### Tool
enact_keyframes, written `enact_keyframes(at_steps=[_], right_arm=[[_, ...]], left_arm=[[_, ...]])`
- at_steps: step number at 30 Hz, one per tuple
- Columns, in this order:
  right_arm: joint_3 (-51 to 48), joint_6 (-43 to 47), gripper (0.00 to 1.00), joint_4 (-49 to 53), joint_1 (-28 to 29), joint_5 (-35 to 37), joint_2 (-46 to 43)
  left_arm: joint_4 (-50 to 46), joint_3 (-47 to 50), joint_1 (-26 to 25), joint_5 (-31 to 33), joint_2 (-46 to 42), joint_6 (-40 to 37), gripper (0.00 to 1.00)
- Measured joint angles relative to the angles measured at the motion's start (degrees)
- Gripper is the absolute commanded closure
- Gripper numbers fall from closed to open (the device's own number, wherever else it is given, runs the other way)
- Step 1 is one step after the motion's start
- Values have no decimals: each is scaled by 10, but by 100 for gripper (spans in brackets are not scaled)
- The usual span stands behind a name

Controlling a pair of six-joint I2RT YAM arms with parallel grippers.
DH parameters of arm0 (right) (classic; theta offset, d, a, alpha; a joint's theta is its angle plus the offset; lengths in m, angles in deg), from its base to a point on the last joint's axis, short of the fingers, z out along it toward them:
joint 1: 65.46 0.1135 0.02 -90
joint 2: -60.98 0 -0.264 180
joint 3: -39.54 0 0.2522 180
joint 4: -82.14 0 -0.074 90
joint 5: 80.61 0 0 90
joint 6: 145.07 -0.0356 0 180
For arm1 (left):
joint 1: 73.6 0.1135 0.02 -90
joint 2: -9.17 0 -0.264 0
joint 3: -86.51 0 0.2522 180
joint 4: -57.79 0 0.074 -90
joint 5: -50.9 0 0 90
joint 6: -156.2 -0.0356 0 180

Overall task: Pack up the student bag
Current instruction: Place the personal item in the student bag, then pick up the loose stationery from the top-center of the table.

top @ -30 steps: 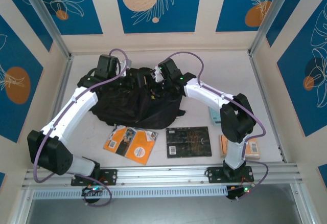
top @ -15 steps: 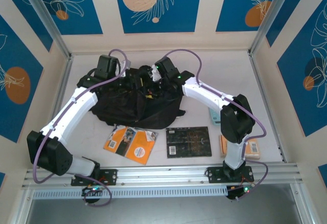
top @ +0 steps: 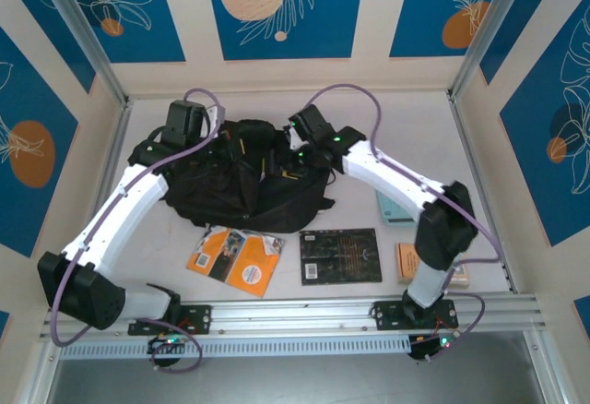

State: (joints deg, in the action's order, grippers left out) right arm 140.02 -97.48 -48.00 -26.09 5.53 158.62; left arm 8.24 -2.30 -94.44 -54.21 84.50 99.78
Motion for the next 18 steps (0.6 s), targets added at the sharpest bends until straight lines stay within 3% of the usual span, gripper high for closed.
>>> enact_keyframes(at_steps=[8, 18], right_arm=[[-156, -10, 34, 13, -84, 61, -186], [-311, -26, 28, 7, -182, 32, -210]], left_arm=[[22, 0, 15, 61, -35, 28, 100], [24, -83, 24, 126, -9, 38, 100]])
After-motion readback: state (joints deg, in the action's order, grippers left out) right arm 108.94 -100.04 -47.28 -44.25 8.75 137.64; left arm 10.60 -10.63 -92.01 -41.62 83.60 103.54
